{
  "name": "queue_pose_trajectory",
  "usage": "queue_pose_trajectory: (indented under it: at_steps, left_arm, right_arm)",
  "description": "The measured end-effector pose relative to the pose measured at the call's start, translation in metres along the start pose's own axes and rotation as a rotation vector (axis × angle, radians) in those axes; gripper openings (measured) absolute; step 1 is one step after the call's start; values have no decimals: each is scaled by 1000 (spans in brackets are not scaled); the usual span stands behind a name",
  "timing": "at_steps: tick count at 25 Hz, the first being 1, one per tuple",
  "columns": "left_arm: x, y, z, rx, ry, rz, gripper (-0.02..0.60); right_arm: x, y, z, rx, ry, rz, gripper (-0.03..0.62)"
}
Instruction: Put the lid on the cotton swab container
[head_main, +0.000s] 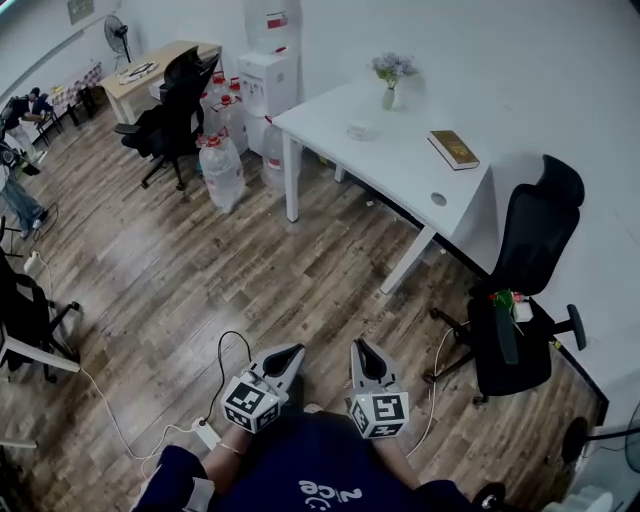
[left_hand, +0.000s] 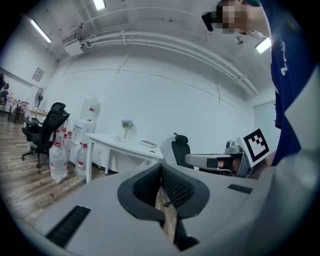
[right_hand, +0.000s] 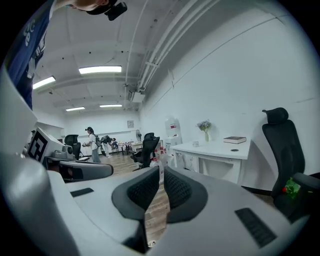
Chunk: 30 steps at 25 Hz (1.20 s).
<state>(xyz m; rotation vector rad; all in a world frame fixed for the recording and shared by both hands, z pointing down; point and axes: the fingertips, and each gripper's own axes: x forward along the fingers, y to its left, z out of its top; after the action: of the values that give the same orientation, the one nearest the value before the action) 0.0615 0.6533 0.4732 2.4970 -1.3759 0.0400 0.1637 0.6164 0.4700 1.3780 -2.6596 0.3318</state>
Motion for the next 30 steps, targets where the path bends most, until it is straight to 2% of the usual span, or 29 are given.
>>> queue_pose_trajectory:
  at_steps: [3, 8, 14, 18, 26, 30]
  left_arm:
    - [12, 14, 1, -9, 1, -13, 21]
    - [50, 47, 16, -10, 6, -61, 21]
    - [107, 111, 48, 4, -9, -96, 21]
    - [140, 156, 68, -25, -18, -108, 21]
    - [192, 237, 101, -4, 10, -199, 21]
    - [212, 258, 109, 5, 36, -280, 21]
  right_arm:
    - [14, -6, 3, 0, -13, -13, 57]
    - [51, -33, 15, 13, -16, -83, 57]
    - [119, -62, 35, 16, -8, -135, 57]
    - [167, -72, 46, 14, 13, -156, 57]
    - [270, -73, 72, 30, -3, -195, 57]
    - [304, -69, 83, 47, -27, -223, 57]
